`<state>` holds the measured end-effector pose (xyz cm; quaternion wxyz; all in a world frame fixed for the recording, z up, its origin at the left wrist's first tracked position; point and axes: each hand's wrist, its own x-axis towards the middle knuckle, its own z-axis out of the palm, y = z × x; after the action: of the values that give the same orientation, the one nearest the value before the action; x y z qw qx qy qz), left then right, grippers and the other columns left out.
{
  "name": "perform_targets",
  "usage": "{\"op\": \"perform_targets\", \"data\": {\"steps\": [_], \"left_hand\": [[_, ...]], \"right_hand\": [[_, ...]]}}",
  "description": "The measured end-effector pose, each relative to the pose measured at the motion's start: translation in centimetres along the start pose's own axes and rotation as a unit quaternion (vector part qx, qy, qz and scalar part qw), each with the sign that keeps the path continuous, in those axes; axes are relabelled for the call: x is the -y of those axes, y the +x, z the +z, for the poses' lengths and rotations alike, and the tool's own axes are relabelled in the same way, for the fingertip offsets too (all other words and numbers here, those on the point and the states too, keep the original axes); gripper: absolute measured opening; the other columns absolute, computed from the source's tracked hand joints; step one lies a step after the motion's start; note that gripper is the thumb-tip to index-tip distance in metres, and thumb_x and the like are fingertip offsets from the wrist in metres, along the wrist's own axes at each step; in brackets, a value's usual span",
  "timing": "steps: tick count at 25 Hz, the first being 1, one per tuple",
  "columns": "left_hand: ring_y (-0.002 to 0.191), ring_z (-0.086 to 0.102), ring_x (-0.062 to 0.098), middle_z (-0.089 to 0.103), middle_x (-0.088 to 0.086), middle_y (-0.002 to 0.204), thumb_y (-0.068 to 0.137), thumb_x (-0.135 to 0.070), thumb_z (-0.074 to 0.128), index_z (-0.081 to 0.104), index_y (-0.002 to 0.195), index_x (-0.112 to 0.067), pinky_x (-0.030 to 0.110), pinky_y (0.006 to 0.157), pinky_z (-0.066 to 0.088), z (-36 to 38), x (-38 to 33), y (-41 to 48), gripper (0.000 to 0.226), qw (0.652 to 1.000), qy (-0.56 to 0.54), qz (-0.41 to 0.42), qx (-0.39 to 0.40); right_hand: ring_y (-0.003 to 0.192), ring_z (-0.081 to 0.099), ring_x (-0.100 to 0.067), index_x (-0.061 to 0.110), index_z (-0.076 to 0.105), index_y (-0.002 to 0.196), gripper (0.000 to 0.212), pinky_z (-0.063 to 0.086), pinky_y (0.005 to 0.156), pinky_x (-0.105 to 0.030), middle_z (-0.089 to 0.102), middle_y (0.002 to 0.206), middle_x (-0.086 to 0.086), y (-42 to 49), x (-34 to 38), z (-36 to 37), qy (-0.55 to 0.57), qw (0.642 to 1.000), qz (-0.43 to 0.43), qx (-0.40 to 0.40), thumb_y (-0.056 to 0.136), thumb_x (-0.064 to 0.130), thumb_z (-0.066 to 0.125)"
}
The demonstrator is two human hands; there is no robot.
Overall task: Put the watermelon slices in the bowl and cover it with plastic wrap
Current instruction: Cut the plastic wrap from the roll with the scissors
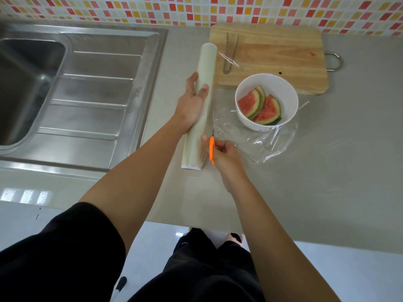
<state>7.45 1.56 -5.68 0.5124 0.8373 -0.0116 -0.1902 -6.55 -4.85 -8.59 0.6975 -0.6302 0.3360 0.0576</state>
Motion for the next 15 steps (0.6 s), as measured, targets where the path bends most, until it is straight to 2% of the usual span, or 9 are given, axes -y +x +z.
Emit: {"op": "perform_targets", "data": {"steps": [5, 8, 11, 15], "left_hand": [[0.104, 0.057, 0.023, 0.056, -0.001, 0.122, 0.09, -0.05, 0.037, 0.019, 0.138, -0.044, 0.034, 0.091, 0.044, -0.2, 0.1, -0.3, 0.052, 1.0, -0.014, -0.002, 0.002], [0.101, 0.054, 0.019, 0.051, -0.006, 0.116, 0.091, -0.049, 0.037, 0.019, 0.14, -0.043, 0.028, 0.085, 0.038, -0.1, -0.1, -0.5, 0.052, 1.0, -0.015, 0.002, 0.004], [0.101, 0.052, 0.018, 0.05, -0.005, 0.122, 0.092, -0.048, 0.036, 0.019, 0.14, -0.042, 0.028, 0.087, 0.036, -0.2, 0.0, -0.7, 0.052, 1.0, -0.018, 0.005, 0.002], [0.109, 0.054, 0.022, 0.053, -0.003, 0.127, 0.092, -0.048, 0.036, 0.019, 0.14, -0.043, 0.033, 0.094, 0.039, -0.3, 0.2, -0.9, 0.051, 1.0, -0.022, 0.004, 0.007]], "right_hand": [[0.077, 0.06, -0.008, 0.016, 0.063, 0.094, 0.047, 0.048, 0.079, -0.025, 0.065, 0.086, 0.003, 0.7, 0.3, 0.1, 0.003, 1.0, -0.014, -0.008, 0.069, 0.055, 0.072], [0.077, 0.061, -0.005, 0.021, 0.063, 0.088, 0.046, 0.046, 0.073, -0.022, 0.065, 0.081, 0.009, 1.1, 1.0, 0.3, -0.015, 1.0, -0.01, -0.014, 0.065, 0.06, 0.071], [0.074, 0.06, -0.002, 0.019, 0.064, 0.088, 0.05, 0.043, 0.066, -0.019, 0.065, 0.079, 0.011, 1.5, 1.6, 0.5, -0.027, 0.999, -0.012, -0.022, 0.065, 0.062, 0.07], [0.074, 0.061, -0.006, 0.015, 0.066, 0.09, 0.05, 0.044, 0.072, -0.021, 0.067, 0.079, 0.005, 2.1, 2.0, 0.7, -0.005, 1.0, -0.012, -0.028, 0.066, 0.058, 0.072]]}}
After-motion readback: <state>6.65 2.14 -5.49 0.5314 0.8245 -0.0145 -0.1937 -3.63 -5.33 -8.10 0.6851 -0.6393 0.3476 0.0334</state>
